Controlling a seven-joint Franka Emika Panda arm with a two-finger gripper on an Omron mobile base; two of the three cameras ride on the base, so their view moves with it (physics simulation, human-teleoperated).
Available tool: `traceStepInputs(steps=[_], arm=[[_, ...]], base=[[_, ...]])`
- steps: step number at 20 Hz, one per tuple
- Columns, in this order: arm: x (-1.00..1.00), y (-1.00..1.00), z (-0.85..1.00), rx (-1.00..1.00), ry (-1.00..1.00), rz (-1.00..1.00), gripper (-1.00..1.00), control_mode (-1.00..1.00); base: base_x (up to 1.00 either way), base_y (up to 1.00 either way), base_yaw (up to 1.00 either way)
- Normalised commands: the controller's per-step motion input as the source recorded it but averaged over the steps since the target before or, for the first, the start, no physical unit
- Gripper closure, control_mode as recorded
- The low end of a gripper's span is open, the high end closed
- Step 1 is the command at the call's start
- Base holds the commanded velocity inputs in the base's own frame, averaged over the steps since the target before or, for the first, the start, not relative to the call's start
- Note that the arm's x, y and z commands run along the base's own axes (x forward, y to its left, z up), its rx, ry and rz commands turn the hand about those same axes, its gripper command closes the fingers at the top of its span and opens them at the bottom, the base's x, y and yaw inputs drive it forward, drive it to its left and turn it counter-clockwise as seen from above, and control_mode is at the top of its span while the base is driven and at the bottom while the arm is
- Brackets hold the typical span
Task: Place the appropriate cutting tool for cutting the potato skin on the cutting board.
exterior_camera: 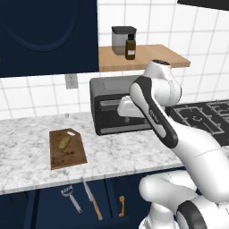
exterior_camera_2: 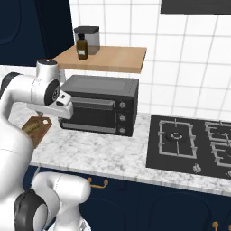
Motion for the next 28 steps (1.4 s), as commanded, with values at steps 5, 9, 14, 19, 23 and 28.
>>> traceStepInputs(steps=[5,9,14,19,23,28], arm=[[-0.42,0.74,-0.03,-0.08,-0.02,0.03,-1.0,-1.0],[-0.29,0.71,-0.16,-0.07,-0.02,0.03,-1.0,-1.0],[-0.23,0.46,-0.11,-0.03,-0.03,0.02,-1.0,-1.0],[0.0,0.19,-0.14,0.03,0.0,0.0,-1.0,-1.0],[0.0,0.62,-0.17,0.03,-0.03,0.0,-1.0,-1.0],[0.0,0.39,-0.14,0.0,-0.01,0.02,-1.0,-1.0]], base=[[0.0,0.0,0.0],[0.0,0.0,0.0],[0.0,0.0,0.0],[0.0,0.0,0.0],[0.0,0.0,0.0],[0.0,0.0,0.0]])
